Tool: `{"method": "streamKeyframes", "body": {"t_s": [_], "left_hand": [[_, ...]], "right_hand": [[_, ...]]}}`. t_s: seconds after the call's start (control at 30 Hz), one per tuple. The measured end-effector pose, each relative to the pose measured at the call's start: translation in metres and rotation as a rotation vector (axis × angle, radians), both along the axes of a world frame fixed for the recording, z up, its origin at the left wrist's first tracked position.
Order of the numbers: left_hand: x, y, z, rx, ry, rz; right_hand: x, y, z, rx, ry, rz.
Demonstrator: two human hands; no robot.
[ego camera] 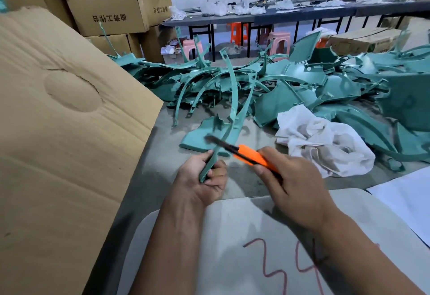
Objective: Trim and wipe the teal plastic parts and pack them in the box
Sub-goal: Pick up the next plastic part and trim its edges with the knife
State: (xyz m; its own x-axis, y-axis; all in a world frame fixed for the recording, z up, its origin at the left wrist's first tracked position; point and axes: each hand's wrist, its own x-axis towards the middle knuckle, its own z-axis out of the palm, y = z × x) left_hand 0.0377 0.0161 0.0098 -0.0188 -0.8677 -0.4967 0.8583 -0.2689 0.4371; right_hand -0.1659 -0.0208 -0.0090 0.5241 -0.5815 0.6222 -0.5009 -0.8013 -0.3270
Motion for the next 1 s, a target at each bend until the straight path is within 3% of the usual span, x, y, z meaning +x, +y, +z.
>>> {"method": "streamKeyframes", "body": {"t_s": [0.13,0.2,0.27,0.33,0.43,0.63,0.8,0.93,1.0], "left_hand": [[0.000,0.003,0.000,-0.008,-0.105,-0.008],[-0.001,0.002,0.002,-0.027,-0.155,0.023],[-0.004,-0.001,0.003,-0.038,-0.236,0.117],[-0.009,-0.004,0.005,-0.074,-0.332,0.240],[-0.016,-0.004,0.005,-0.158,-0.489,0.318],[-0.024,-0.002,0.000,-0.367,-0.741,0.099],[0.000,0.010,-0.004,-0.494,-0.620,0.115],[0.009,0.007,-0.014,-0.596,-1.242,0.285],[0.005,0.006,-0.017,-0.718,-1.328,0.260]], "right_hand": [[-0.008,-0.011,0.001,-0.019,-0.102,-0.316],[-0.013,-0.016,-0.002,0.035,-0.257,-0.369],[-0.014,-0.018,-0.006,0.202,-0.491,-0.229],[-0.009,-0.012,-0.004,0.521,-0.707,0.038],[0.002,-0.004,0.001,0.790,-0.776,0.262],[0.006,-0.009,0.002,0.876,-0.949,0.194],[0.003,-0.011,0.004,1.087,-1.139,0.234],[-0.004,-0.011,0.009,1.283,-1.066,0.420],[-0.006,-0.009,0.007,1.395,-1.038,0.483]]}}
